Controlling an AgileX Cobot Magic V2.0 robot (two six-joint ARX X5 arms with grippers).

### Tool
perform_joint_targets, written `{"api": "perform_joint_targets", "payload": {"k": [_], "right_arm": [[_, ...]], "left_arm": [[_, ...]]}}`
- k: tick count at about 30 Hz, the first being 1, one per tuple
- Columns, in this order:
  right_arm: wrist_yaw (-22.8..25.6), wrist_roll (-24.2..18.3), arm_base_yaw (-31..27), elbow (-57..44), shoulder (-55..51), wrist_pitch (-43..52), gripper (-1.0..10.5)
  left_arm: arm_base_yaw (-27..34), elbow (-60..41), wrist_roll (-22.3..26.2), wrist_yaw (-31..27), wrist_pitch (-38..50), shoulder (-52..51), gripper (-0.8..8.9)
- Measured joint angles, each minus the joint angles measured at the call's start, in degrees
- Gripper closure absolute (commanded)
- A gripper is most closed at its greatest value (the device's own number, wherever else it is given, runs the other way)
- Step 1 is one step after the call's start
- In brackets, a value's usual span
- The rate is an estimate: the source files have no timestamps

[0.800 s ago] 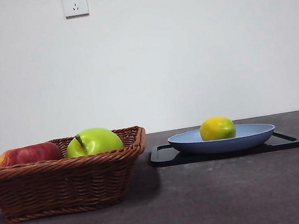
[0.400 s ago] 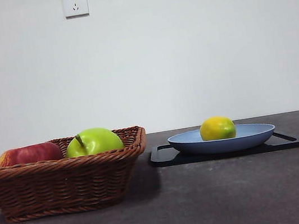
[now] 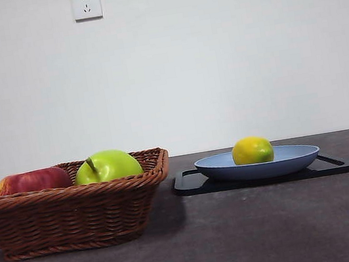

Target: Take the lemon from the basket,put the lemon in the plate,hand out the plate

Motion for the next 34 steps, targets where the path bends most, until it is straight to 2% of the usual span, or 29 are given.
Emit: {"api": "perform_joint_targets", "payload": {"k": [5,8,22,34], "right_arm": [[-12.63,0.02,-11.89,-9.94,-5.68,-0.11,9.4],[-16.55,0.02,-15.76,-13.90,-8.07,0.39,9.4],[-16.90,0.02,-16.96,-22.47,-14.27,0.76,9.4],[-16.83,0.02,-16.94,-23.06,-14.53,1.46,9.4]], "left_arm": [[0.00,0.00,0.00,-0.02,-0.02,0.00,8.05],[0.00,0.00,0.00,-0.02,-0.02,0.00,8.05],[0.00,0.00,0.00,-0.02,-0.02,0.00,8.05],[0.00,0.00,0.00,-0.02,0.00,0.00,8.05]]}}
